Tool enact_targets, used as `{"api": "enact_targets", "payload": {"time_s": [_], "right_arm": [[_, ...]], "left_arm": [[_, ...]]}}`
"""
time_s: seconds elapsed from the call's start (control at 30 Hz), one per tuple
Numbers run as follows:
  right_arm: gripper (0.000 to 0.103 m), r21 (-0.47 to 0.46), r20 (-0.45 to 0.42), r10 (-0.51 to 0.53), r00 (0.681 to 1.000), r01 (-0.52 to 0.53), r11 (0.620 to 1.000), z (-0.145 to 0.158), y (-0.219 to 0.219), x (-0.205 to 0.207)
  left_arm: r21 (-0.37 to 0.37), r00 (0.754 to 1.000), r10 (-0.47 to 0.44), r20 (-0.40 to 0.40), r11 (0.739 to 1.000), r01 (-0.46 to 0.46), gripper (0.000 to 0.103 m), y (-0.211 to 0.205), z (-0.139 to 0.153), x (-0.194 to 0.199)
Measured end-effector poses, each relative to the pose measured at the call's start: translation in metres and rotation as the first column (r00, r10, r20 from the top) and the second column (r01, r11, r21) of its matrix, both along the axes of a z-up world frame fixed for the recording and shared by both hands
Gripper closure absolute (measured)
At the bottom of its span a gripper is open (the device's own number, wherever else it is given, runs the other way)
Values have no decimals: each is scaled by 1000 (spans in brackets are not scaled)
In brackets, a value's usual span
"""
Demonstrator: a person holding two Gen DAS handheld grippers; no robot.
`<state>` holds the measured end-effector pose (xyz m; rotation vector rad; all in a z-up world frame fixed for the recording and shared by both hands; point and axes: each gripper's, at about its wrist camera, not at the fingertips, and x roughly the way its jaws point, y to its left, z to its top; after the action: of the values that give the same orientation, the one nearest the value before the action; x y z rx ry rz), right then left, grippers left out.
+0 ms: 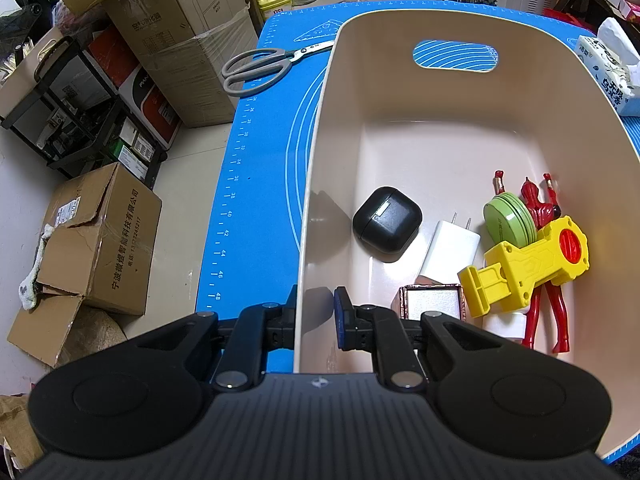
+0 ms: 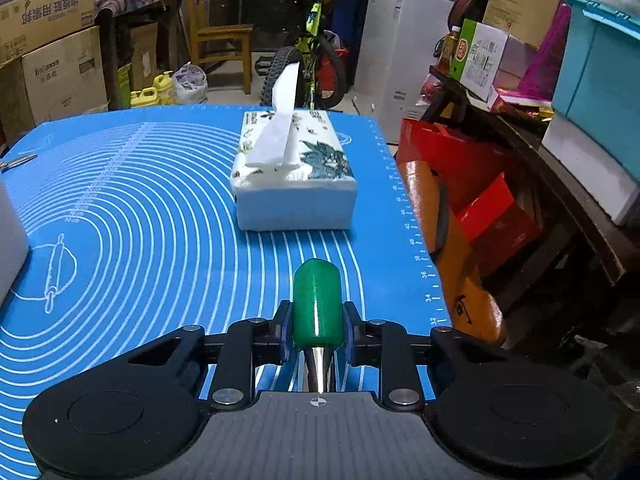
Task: Organize rigid objects
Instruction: 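Lift the green cylinder with the right tool and carry it over the basket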
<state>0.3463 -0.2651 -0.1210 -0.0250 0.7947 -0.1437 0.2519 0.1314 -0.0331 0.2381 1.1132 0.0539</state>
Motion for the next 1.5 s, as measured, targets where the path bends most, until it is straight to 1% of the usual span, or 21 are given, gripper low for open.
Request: {"api": "enact_targets", "payload": {"time_s": [0.13,0.33,0.43,0.57,0.73,0.97,1.07,1.17,1.37,1.5], "right_arm": [[69,6,39,-2,999,2,1000,18,9,-5],[69,39,139,28,990,-34,999,56,35,-12],[69,65,192,54,980,-67,996,77,55,-15],[69,93,262,109,959,-138,986,102,86,-22],[69,97,312,179,933,-219,971,125,123,-30],[69,122,322,240,916,-291,949,139,162,-39],[69,130,338,277,899,-336,933,143,180,-46],[69,143,341,300,891,-365,920,147,195,-47],[69,157,314,337,888,-399,904,145,227,-47],[69,155,266,376,887,-425,892,137,249,-45]], "left_arm": [[5,1000,-2,1,1000,2,85,0,0,0],[7,1000,-3,1,1000,3,85,0,0,-1],[8,1000,-2,1,1000,2,85,0,0,0],[8,1000,-2,2,1000,2,85,0,0,-1],[8,1000,-3,2,1000,3,85,0,0,0],[9,1000,-2,2,1000,2,85,0,0,-1],[7,1000,-2,2,1000,2,85,0,0,-1],[8,1000,-2,2,1000,2,85,0,0,0],[8,1000,-3,3,1000,3,85,0,0,-1],[9,1000,-2,3,1000,2,85,-1,0,-1]]}}
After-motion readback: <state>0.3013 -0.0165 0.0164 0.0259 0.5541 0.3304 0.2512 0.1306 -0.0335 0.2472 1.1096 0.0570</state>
